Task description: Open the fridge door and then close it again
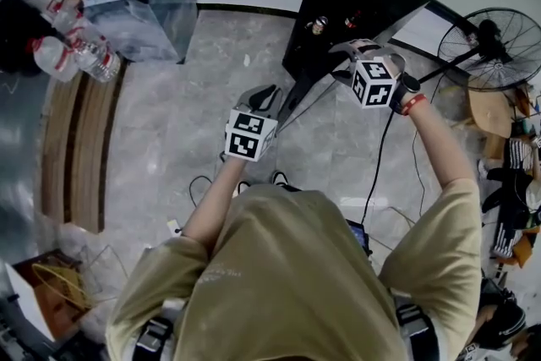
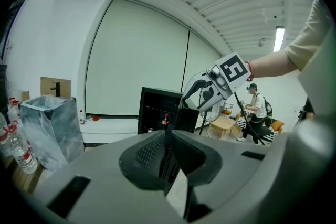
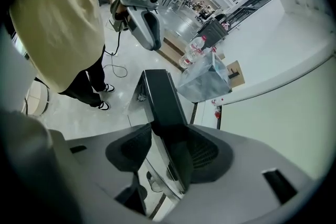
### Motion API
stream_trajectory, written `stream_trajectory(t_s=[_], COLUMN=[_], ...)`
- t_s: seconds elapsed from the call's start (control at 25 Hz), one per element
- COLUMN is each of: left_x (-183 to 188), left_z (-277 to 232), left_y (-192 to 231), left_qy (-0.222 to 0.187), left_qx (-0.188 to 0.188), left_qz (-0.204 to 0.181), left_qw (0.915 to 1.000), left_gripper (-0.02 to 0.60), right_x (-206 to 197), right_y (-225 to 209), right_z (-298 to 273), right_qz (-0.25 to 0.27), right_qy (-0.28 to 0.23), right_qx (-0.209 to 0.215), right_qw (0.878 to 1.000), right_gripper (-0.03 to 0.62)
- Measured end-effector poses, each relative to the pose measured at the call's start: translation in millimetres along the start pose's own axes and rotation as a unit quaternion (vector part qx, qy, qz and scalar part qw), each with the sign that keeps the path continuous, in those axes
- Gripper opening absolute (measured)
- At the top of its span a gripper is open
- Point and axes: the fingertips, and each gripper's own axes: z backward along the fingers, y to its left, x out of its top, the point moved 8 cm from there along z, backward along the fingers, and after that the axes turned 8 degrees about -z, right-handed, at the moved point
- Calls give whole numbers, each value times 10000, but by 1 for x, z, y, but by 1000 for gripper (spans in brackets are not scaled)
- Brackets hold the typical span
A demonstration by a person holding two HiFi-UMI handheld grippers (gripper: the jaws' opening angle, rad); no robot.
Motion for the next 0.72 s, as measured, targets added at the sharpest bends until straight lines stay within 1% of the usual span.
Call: stream_trajectory(t_s=[0.12,0.32,0.48,0.72], left_x=[0,-3,-5,-2], left_z=[-1,1,6,4], left_y=[12,36,50,66], left_qy=[-40,-66,-78,-119], left_qx=[30,88,52,-15], left_qz=[0,-16,-39,-72], left_qw=[10000,9999,9999,9999], left_gripper=[49,49,49,49], right_x=[5,14,20,29], right_y=[-7,-23,-31,-50], right_z=[-7,-19,-27,-40], right_qz=[-110,-270,-523,-769], right_qy=[36,181,201,364], right_qx=[-88,-113,-228,-285], right_qw=[9999,9994,9982,9960], right_gripper=[225,224,224,222])
